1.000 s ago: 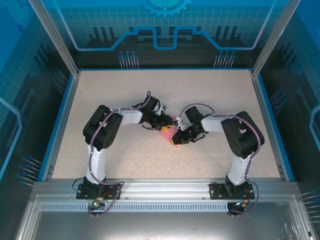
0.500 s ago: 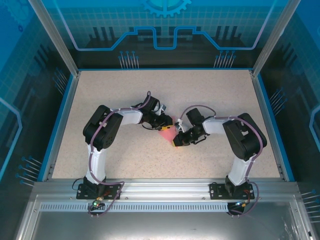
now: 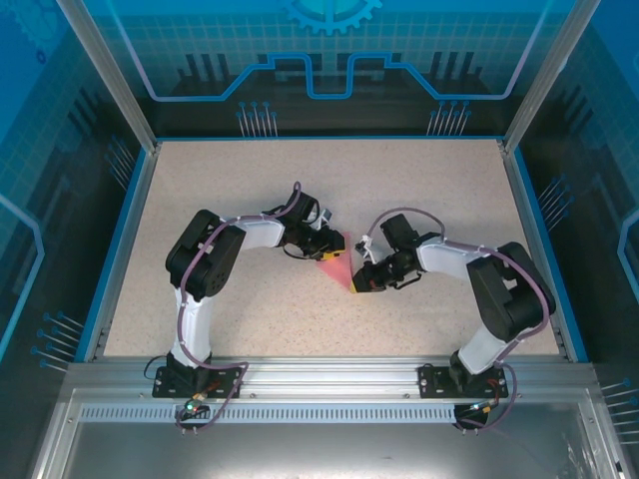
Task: Fold a paper plane with a square sheet of paper (fold left side to right side)
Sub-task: Fourth fold the wing at the center of the table.
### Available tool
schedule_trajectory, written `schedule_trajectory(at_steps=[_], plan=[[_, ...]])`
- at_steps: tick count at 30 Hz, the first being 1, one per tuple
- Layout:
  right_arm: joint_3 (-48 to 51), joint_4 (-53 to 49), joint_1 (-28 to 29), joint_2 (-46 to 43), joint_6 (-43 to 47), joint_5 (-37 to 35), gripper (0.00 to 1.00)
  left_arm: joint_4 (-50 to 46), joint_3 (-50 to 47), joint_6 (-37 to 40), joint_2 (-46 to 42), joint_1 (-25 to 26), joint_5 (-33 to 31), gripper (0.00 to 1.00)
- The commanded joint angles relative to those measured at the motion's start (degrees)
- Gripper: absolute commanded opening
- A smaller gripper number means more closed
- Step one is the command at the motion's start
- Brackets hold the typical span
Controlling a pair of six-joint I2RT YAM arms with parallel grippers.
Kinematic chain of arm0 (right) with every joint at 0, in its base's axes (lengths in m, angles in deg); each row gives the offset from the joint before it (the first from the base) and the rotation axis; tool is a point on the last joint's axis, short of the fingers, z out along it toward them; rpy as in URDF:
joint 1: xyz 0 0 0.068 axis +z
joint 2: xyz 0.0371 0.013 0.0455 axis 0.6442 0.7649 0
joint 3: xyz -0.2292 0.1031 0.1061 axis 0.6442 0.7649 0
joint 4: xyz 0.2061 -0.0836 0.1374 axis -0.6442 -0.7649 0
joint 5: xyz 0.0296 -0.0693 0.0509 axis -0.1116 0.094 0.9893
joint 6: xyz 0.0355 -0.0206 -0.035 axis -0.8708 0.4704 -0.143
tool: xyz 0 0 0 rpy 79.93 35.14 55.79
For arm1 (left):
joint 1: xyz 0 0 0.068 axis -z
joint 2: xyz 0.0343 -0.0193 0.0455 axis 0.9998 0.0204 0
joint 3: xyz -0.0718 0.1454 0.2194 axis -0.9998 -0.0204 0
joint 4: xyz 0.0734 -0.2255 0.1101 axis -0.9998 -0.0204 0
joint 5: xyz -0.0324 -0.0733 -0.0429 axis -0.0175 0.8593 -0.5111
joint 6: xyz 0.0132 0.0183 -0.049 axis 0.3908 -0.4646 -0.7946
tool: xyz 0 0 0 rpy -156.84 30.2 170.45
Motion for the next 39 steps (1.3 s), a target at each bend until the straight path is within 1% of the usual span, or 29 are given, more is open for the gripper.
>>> schedule_trajectory(at_steps=[1, 4, 9, 16, 22, 29, 39], plan=[[-2.1, 0.7, -0.8, 0.6, -1.5, 0.3, 0.00, -5.1, -2.7, 0.3, 1.6, -0.4, -3.4, 0.33], [-3.4, 3.8, -0.7, 2.9, -3.0, -0.1, 0.00, -4.9, -2.7, 0.1, 1.5, -0.4, -3.3, 0.33], [-7.3, 5.5, -0.5, 9.0, -3.6, -1.5, 0.00, -4.9, -2.6, 0.1, 1.4, -0.3, -3.2, 0.34], [-8.4, 4.3, -0.5, 14.7, -3.7, -4.3, 0.00, -5.1, -2.1, 0.3, 1.3, -0.2, -3.2, 0.34], [-6.8, 0.9, -0.7, 15.8, -3.9, -8.4, 0.00, -6.7, 0.3, 2.0, 1.4, -0.9, -3.6, 0.34], [-6.5, -2.8, -0.7, 17.1, -2.8, -10.1, 0.00, -7.9, 3.9, 4.5, 2.5, -3.6, -4.3, 0.34], [-6.0, -4.5, -0.8, 17.6, -1.9, -10.2, 0.00, -9.9, 10.6, 8.0, 6.5, -7.3, -4.3, 0.35]])
